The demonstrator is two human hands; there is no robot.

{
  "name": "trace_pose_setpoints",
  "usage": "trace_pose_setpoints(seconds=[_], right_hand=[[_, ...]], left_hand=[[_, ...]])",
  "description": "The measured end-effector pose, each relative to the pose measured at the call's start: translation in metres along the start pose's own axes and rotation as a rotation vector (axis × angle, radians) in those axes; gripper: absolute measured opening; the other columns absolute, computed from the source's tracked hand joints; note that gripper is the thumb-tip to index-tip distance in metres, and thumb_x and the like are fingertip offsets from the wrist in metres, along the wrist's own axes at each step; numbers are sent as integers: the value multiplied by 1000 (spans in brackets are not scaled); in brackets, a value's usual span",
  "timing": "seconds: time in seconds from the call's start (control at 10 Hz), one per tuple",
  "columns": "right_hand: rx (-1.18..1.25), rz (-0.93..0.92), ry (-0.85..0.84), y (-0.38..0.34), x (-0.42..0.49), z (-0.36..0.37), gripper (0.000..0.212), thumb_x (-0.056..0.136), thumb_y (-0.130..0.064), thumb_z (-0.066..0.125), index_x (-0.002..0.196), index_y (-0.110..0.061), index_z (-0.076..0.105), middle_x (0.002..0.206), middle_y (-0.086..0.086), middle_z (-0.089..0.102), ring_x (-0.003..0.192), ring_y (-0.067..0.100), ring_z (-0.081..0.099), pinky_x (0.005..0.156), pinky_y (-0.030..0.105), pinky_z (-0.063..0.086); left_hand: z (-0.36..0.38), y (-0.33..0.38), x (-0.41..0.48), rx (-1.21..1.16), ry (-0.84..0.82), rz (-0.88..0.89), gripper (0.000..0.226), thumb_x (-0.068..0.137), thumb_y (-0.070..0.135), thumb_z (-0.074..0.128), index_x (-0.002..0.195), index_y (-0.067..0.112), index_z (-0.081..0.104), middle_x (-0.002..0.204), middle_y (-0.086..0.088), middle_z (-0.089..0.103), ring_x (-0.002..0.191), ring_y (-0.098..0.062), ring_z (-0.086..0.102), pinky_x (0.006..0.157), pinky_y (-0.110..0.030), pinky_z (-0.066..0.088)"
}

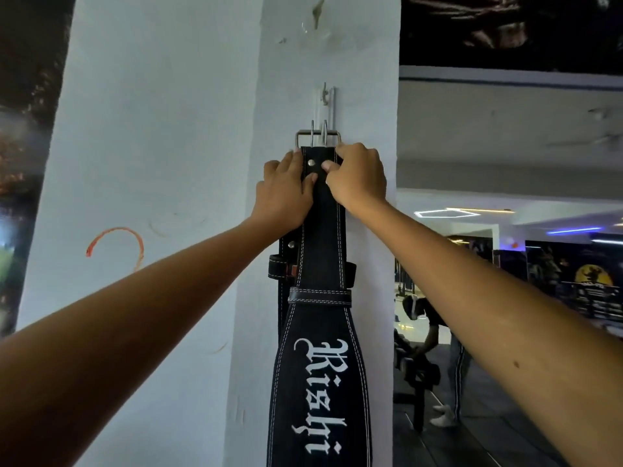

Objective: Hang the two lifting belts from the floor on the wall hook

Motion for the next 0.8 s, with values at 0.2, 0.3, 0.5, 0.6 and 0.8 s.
trace_pose_setpoints(seconds=[0.2, 0.3, 0.5, 0.6, 0.8], right_hand=[[-210, -227, -216, -1, -79, 19, 47, 96, -13, 56, 142, -7, 47, 157, 11, 37, 143, 27, 37, 111, 35, 37], [-232, -237, -368, 13, -133, 35, 57, 99, -14, 51, 151, -5, 29, 164, 9, 16, 151, 24, 17, 122, 36, 23], [-304, -112, -400, 13, -188, 28, 52, 102, -20, 46, 150, -6, 33, 164, 9, 18, 152, 22, 14, 119, 27, 7], [-352, -81, -443, 3, -215, 21, 52, 103, -23, 45, 150, -6, 31, 164, 10, 18, 152, 23, 12, 117, 26, 7], [-267, -62, -412, -44, -240, -19, 52, 103, -25, 44, 150, -7, 31, 165, 8, 17, 153, 19, 10, 115, 24, 6]], left_hand=[[6, -8, -77, 28, -220, 18, 62, 99, 39, 37, 153, 17, 16, 163, -2, 15, 149, -21, 10, 113, -54, 24], [11, -9, -120, 121, -347, 70, 63, 99, 40, 36, 153, 17, 15, 163, 0, 9, 150, -18, 6, 115, -55, 18], [5, -15, -172, 103, -386, 137, 57, 100, 38, 33, 152, 19, 20, 164, -1, 8, 150, -18, 4, 116, -58, 10], [-16, -15, -187, -6, -378, 87, 48, 101, 36, 32, 146, 20, 33, 161, -3, 20, 149, -19, 14, 117, -55, 10], [-98, -15, -210, -14, -268, 155, 46, 101, 34, 33, 142, 13, 42, 155, -10, 35, 144, -24, 30, 119, -40, 12]])
Point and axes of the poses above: each hand's wrist, its own x-axis towards the middle knuckle, its own z-axis out of the palm, y = z × x, the point moved 10 cm from there along x, towards the middle knuckle
